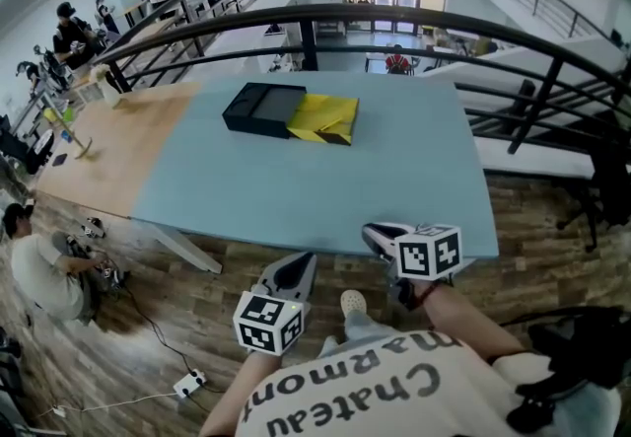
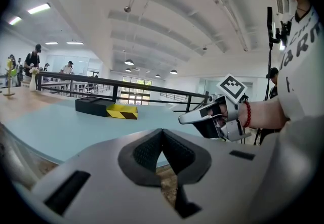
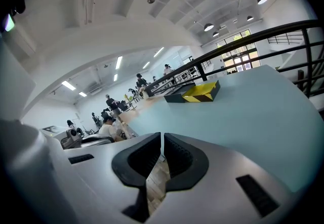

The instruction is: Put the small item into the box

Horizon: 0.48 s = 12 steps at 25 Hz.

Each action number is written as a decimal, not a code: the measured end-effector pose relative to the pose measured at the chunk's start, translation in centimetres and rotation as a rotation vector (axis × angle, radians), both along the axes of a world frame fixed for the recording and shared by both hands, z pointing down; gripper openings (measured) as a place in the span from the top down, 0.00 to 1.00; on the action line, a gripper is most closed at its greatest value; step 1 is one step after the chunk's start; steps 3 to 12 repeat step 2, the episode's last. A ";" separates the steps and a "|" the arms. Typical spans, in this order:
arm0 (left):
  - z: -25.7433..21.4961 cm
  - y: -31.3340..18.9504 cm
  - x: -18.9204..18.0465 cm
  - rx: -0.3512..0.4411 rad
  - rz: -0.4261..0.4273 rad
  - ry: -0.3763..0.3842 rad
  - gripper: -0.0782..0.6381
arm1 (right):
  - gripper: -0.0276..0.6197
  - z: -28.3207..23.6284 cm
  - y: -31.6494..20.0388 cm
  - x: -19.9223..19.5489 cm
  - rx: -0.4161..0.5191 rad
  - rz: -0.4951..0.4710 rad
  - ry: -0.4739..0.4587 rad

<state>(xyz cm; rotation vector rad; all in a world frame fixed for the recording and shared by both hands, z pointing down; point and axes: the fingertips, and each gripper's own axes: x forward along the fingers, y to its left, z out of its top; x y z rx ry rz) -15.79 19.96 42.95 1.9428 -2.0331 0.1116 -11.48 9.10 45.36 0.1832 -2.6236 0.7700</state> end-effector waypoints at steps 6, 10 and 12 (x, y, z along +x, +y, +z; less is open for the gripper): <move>0.2 0.4 0.0 -0.003 -0.006 0.000 0.89 | 0.88 0.1 0.3 0.0 0.003 -0.007 0.001; 0.2 0.4 0.0 -0.003 -0.006 0.000 0.89 | 0.88 0.1 0.3 0.0 0.003 -0.007 0.001; 0.2 0.4 0.0 -0.003 -0.006 0.000 0.89 | 0.88 0.1 0.3 0.0 0.003 -0.007 0.001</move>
